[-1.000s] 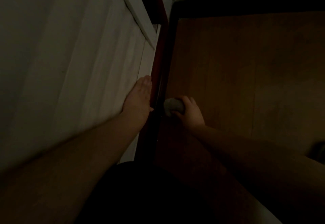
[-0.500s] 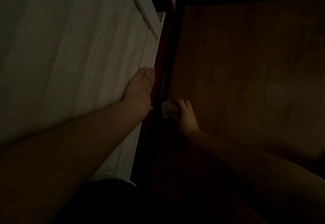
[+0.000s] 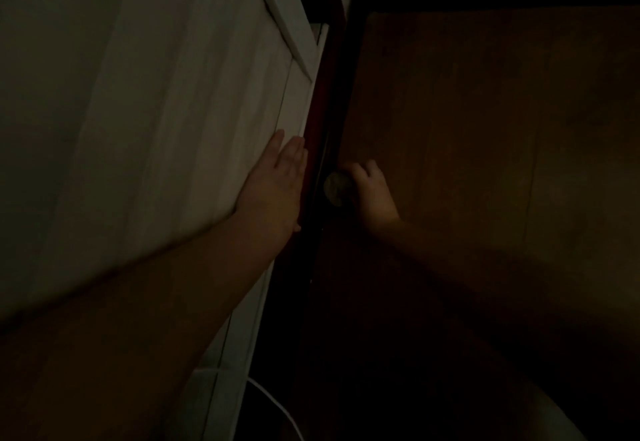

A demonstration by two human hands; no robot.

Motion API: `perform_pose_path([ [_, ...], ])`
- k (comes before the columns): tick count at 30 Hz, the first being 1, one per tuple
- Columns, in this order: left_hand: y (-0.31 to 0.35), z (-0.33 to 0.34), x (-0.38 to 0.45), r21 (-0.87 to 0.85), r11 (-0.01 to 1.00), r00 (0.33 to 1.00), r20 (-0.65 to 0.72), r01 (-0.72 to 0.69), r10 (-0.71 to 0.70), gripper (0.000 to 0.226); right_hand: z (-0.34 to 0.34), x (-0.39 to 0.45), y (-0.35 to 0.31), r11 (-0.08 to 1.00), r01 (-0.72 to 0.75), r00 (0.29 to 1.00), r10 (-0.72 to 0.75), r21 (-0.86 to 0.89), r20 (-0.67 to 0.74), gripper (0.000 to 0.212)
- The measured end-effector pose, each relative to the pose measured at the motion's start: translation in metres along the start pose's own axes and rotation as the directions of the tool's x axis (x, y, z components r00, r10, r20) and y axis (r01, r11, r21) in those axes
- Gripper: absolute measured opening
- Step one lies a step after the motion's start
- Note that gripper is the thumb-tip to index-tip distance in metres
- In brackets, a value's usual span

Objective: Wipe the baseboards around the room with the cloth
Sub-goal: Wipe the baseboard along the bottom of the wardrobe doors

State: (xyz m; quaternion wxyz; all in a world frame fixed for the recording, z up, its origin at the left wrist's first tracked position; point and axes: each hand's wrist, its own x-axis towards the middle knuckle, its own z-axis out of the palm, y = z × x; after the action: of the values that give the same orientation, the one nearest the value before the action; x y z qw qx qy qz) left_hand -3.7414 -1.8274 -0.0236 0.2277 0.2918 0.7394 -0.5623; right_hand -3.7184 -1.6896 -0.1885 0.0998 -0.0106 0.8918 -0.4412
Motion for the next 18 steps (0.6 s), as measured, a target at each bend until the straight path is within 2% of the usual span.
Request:
perform_pose_path([
  [3,-0.001,0.000,0.000,-0.019,1.000,1.000,-0.013,-0.001,0.001,0.114,-0.017,0.039,0.004,0.997,-0.043,0.999,0.042,-0.070,-0.013,0.051],
  [9,-0.001,0.000,0.001,-0.010,1.000,1.000,0.000,-0.026,0.026,0.111,-0.058,0.125,-0.003,0.953,-0.271,0.958,0.253,-0.137,-0.135,0.051],
  [13,-0.001,0.000,-0.001,-0.003,1.000,1.000,0.002,-0.014,0.014,0.111,-0.073,0.126,0.002,0.975,-0.209,0.976,0.203,-0.078,-0.080,0.049],
  [18,-0.002,-0.005,-0.001,0.008,1.000,0.999,0.035,-0.019,0.018,0.110,-0.055,0.055,0.009,0.993,-0.093,0.991,0.099,0.067,-0.092,0.051],
])
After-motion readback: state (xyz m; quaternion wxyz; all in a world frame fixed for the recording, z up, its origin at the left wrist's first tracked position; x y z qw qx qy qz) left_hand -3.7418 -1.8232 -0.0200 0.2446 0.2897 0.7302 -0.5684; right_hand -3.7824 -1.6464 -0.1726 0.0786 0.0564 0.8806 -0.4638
